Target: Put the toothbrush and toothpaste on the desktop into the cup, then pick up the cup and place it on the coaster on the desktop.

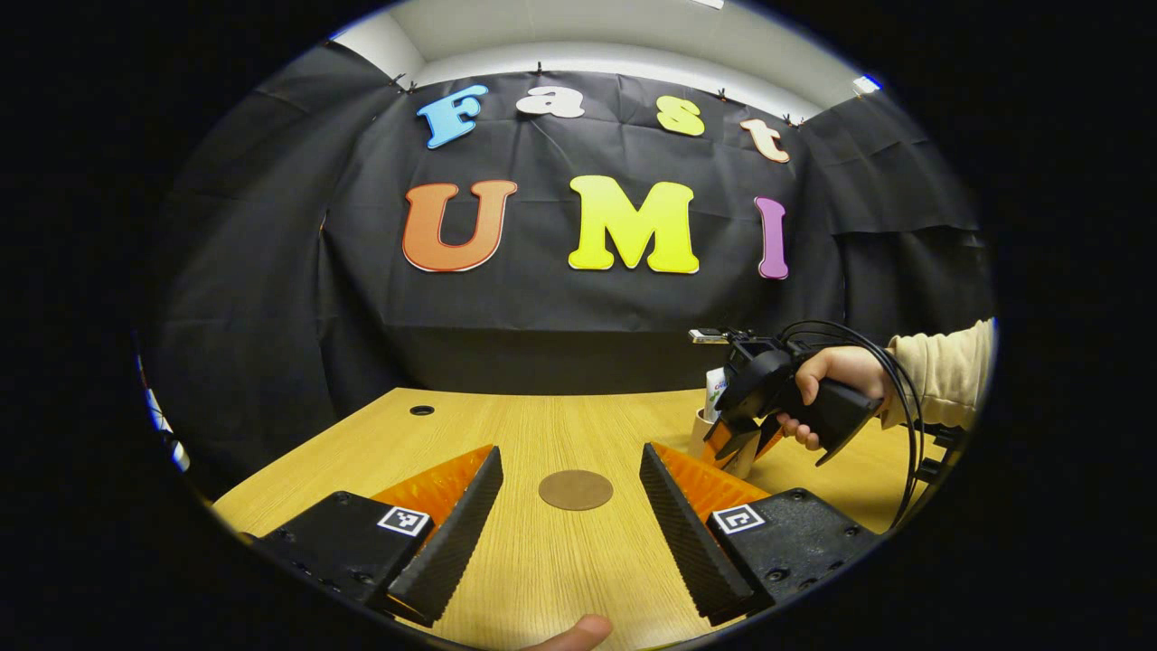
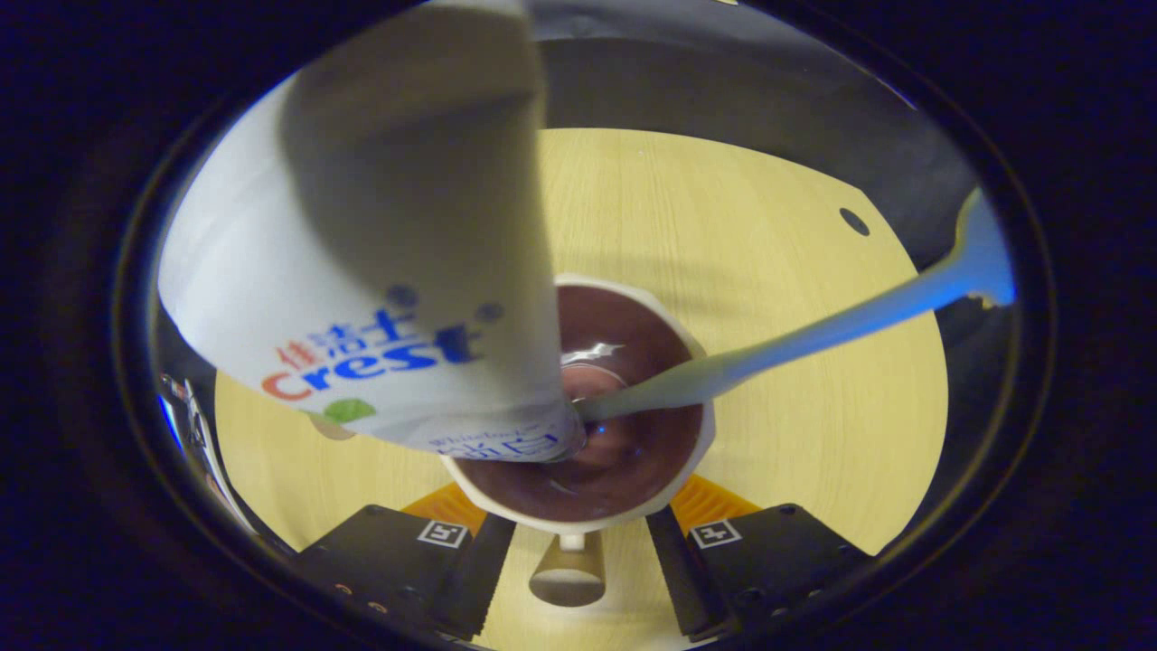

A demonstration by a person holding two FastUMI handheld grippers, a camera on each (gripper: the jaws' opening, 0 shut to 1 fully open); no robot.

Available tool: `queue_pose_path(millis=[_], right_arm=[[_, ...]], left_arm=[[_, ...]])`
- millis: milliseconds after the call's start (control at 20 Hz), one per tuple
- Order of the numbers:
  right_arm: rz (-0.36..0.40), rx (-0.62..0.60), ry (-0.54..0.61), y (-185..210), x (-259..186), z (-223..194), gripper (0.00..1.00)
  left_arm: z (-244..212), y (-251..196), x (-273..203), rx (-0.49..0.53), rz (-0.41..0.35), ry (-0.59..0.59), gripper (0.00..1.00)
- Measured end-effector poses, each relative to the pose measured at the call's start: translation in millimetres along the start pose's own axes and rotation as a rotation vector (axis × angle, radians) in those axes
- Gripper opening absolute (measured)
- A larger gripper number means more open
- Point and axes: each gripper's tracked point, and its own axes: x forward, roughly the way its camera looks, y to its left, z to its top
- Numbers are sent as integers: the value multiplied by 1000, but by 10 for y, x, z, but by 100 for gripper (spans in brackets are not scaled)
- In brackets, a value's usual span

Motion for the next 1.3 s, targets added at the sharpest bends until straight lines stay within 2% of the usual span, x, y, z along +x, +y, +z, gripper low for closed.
queue_pose_path(millis=[200,400,450,550,900,1300], right_arm=[[-29,-43,0,-43,31,-10,65],[-23,-40,1,-33,36,-14,56],[-26,-37,3,-51,60,-16,50],[-28,-63,-5,-52,22,18,27],[-14,-56,-10,-57,5,-118,26],[-5,-52,-71,-83,-287,-187,25]], left_arm=[[-30,-47,-10,-10,-25,9,97],[-74,-36,-37,-24,-29,22,98],[-88,-38,-47,-26,-30,23,98],[-86,-24,-63,-26,-28,22,98],[-80,6,-122,-16,-33,9,97],[-144,-12,-235,-31,-53,17,97]])
